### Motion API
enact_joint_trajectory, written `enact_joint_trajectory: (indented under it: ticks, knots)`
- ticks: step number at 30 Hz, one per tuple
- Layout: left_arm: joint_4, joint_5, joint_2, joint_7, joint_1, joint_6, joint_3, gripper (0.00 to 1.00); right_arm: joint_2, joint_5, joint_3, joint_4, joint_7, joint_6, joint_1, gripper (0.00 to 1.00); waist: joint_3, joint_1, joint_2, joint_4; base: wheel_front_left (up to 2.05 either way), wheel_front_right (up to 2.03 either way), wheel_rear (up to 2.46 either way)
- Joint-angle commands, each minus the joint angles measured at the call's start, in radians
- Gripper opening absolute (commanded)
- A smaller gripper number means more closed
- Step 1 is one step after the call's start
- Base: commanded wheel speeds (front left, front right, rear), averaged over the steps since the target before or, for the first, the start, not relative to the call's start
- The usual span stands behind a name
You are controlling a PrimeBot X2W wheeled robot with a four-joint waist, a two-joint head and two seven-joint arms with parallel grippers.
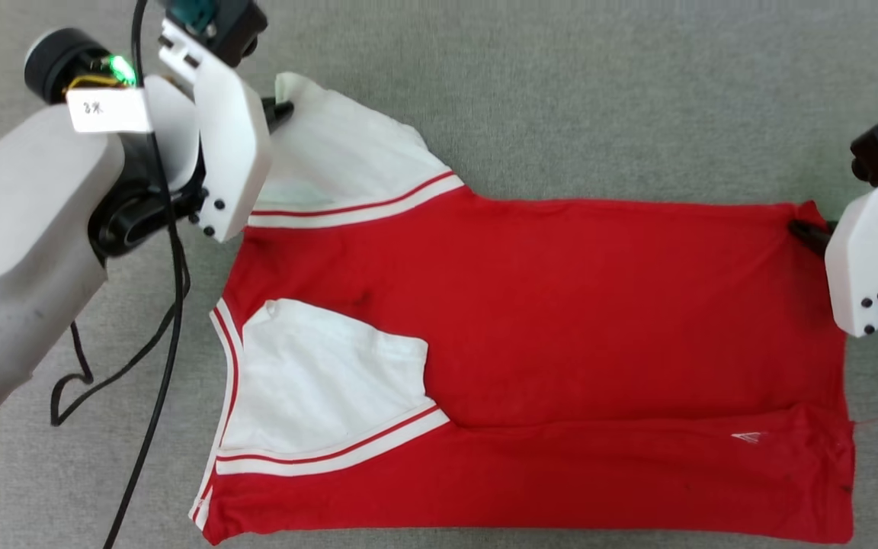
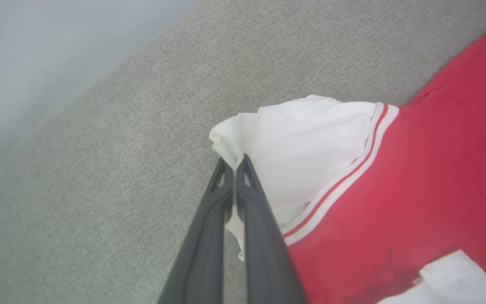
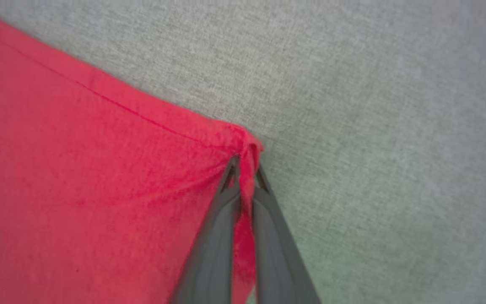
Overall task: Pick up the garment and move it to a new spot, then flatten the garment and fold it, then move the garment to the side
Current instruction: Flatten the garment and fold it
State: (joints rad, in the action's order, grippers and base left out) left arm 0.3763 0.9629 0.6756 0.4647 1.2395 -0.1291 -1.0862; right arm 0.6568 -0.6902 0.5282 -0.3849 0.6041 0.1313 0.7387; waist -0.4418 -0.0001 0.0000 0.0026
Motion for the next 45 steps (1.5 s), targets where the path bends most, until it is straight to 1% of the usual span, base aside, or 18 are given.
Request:
enact_joint_trajectory:
  ticks: [1,5,10,18,23,26,31,34,38,42,43,44,45]
  knots:
    - [-0.003,0.002,0.005,-0.011,-0.018,0.001,0.0,0.0,0.004,-0.002,0.003,-0.007,-0.019,-0.001,-0.023,0.0,0.036,0.0001,0.0,-0.005,0.0,0.0,0.0]
    - [-0.026,0.015,0.032,-0.04,-0.064,0.003,-0.002,0.0,0.027,-0.027,0.003,0.022,-0.098,-0.001,-0.055,0.0,0.095,0.0001,0.0,-0.005,0.0,0.0,0.0]
    - [-0.095,0.031,0.074,-0.066,-0.149,0.028,-0.012,0.0,0.048,-0.049,-0.01,0.068,-0.157,-0.001,-0.14,0.0,0.165,0.0001,0.0,-0.003,0.0,0.0,0.0]
    - [-0.251,0.065,0.171,-0.113,-0.339,0.119,-0.035,0.0,0.066,-0.048,-0.069,0.153,-0.192,-0.001,-0.331,0.0,0.258,0.0001,0.0,0.006,0.0,0.0,0.0]
    - [-0.338,0.098,0.224,-0.129,-0.459,0.175,-0.063,0.0,0.068,-0.036,-0.123,0.21,-0.184,-0.001,-0.46,0.0,0.3,0.0001,0.0,0.013,0.0,0.0,0.0]
    - [-0.375,0.117,0.242,-0.142,-0.525,0.202,-0.08,0.0,0.056,-0.029,-0.156,0.239,-0.169,-0.001,-0.531,0.0,0.316,0.0001,0.0,0.017,0.0,0.0,0.0]
    - [-0.385,0.147,0.24,-0.179,-0.612,0.226,-0.099,0.0,0.03,-0.026,-0.205,0.279,-0.138,-0.001,-0.632,0.0,0.314,0.0001,0.0,0.021,0.0,0.0,0.0]
    - [-0.362,0.168,0.222,-0.203,-0.647,0.226,-0.102,0.0,0.012,-0.012,-0.22,0.287,-0.119,-0.001,-0.677,0.0,0.296,0.0001,0.0,0.022,0.0,0.0,0.0]
    - [-0.304,0.185,0.189,-0.226,-0.682,0.215,-0.113,0.0,-0.011,0.007,-0.216,0.262,-0.096,-0.001,-0.708,0.0,0.273,0.0001,0.0,0.021,0.0,0.0,0.0]
    - [-0.227,0.195,0.15,-0.247,-0.693,0.189,-0.118,0.0,-0.028,0.015,-0.197,0.226,-0.105,-0.001,-0.711,0.0,0.263,0.0001,0.0,0.022,0.0,0.0,0.0]
    - [-0.211,0.194,0.14,-0.257,-0.694,0.188,-0.114,0.07,-0.032,0.011,-0.194,0.222,-0.112,-0.001,-0.707,0.0,0.264,0.0001,0.0,0.022,0.0,0.0,0.0]
    - [-0.197,0.195,0.134,-0.27,-0.697,0.187,-0.109,0.49,-0.036,0.006,-0.197,0.22,-0.121,-0.001,-0.702,0.18,0.267,0.0001,0.0,0.022,0.0,0.0,0.0]
    - [-0.188,0.197,0.128,-0.287,-0.7,0.186,-0.103,1.0,-0.037,0.004,-0.203,0.219,-0.133,-0.001,-0.697,0.74,0.272,0.0001,0.0,0.021,0.0,0.0,0.0]
